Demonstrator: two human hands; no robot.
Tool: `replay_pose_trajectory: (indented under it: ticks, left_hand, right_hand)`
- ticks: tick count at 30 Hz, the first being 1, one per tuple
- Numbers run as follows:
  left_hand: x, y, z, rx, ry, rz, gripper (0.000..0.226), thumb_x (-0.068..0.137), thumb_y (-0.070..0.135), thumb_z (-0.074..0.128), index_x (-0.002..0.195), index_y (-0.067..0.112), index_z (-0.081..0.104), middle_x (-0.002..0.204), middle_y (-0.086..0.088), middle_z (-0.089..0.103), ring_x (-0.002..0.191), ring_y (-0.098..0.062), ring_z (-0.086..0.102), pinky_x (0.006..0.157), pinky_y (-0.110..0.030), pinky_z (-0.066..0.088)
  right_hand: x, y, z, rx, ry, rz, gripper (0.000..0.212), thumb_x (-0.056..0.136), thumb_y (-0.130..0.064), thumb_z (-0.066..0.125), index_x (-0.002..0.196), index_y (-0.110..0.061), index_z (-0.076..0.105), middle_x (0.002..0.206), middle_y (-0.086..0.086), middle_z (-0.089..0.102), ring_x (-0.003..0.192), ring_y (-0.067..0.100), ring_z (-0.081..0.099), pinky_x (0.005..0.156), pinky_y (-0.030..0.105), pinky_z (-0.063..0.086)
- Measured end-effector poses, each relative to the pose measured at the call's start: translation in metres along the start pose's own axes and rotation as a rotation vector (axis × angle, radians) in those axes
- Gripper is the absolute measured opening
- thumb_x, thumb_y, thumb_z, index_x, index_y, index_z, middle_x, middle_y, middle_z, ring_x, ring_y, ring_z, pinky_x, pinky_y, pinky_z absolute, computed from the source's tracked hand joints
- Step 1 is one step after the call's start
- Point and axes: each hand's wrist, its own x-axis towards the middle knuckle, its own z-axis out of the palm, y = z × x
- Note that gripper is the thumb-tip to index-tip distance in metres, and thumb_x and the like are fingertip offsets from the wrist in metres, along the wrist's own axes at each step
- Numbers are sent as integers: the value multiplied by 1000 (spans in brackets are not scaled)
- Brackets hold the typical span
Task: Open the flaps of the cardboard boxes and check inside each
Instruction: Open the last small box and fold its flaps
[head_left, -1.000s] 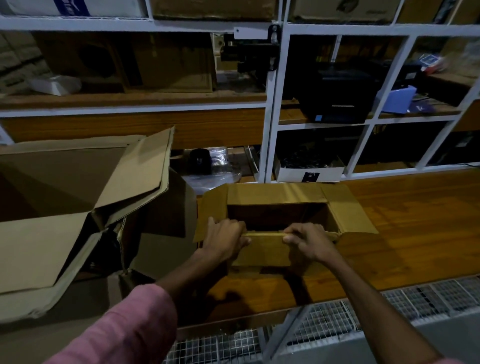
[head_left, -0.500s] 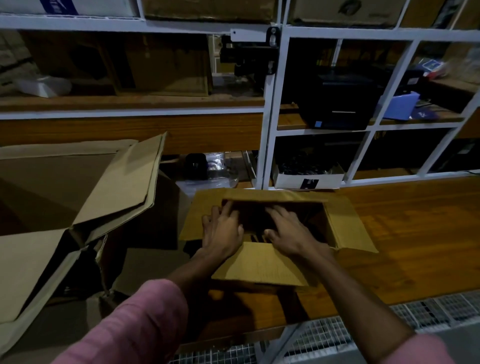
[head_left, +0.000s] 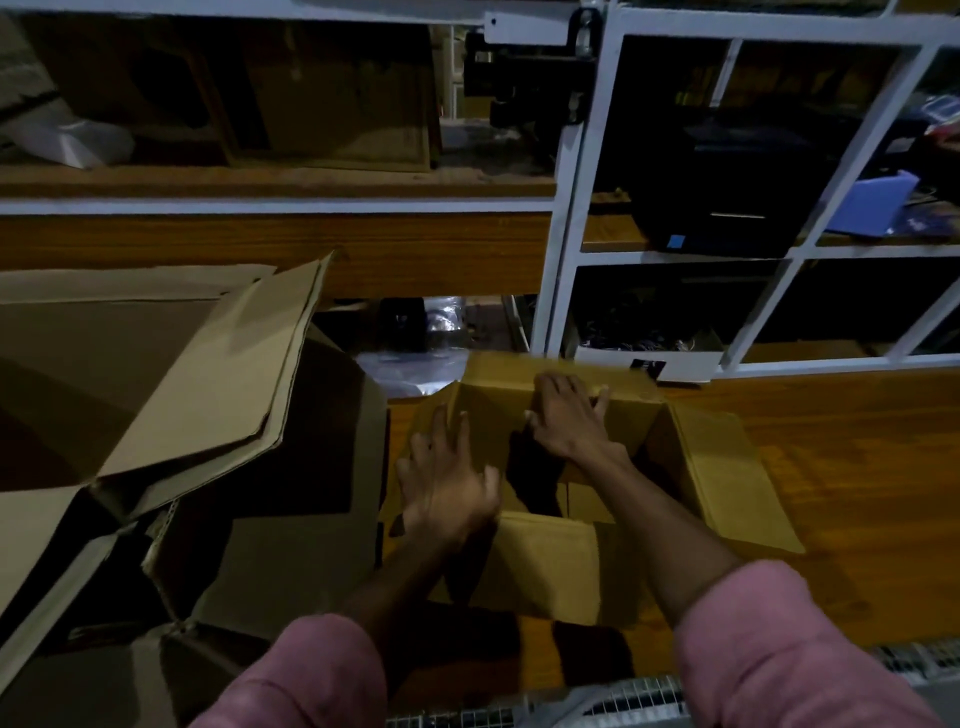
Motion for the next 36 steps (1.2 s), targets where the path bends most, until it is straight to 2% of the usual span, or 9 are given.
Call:
replay_pose_trajectory:
  ticks: [4,8,13,16,20,24,28,32,36]
  left_hand:
    - [-3,2,3,-33,46,-33,71,94,51,38,157,23,22,166,-8,14,143,-33,21,111,-51,27]
    - [-2,2,6,12,110,-27,66,92,49,41,150,19,37,162,-11,28,136,-33,34,104,-51,33]
    - [0,0,8,27,100,-24,58,94,51,40,142,18,45,161,-10,28,137,-34,33,105,-50,32]
    - [-1,-2,6,5,75,-12,57,95,52,37,141,19,44,162,-8,22,138,-31,26,107,-51,29]
    - [-3,-8,6,-32,79,42,56,98,53,31,139,18,48,162,-7,21,139,-29,25,109,-50,28]
    - [-14,-14,9,-46,123,126,72,93,59,11,132,17,55,158,-12,28,138,-35,31,107,-55,32]
    - [-27,-29,24,-12,140,228,63,90,64,36,132,21,53,146,-16,38,125,-37,40,89,-61,50]
    - [-53,-49,48,16,124,363,89,88,83,25,143,15,42,149,-24,36,137,-44,34,97,-66,48]
    - [-61,-61,48,50,50,391,119,67,95,38,153,14,32,156,-31,27,141,-49,24,103,-70,34]
  right_hand:
    - [16,6,11,-36,46,-4,33,101,-33,45,132,-23,47,134,5,52,128,31,43,109,60,22]
    - [17,-3,18,-82,196,47,23,98,-22,52,121,-23,57,121,5,61,115,30,52,96,48,35]
    - [12,7,13,-27,125,-23,41,95,-19,53,135,-25,49,134,5,54,127,29,45,104,47,28]
    - [-1,15,9,-7,83,-79,58,94,-25,55,148,-25,34,153,6,38,142,29,28,114,46,17]
    - [-39,20,11,75,83,4,56,98,-37,54,148,-22,36,162,6,22,151,29,14,121,53,13]
    - [-88,33,8,153,266,110,42,100,-36,51,139,-20,50,146,3,49,137,22,42,116,46,27]
    - [-134,58,16,105,471,152,44,97,-47,42,120,-18,65,127,6,63,124,26,53,106,50,37]
    - [-173,65,28,118,488,247,67,94,-63,27,124,-15,64,143,14,50,138,33,38,112,56,25]
    - [-195,68,41,194,365,323,89,83,-81,28,149,-23,41,165,11,8,151,37,3,115,64,13]
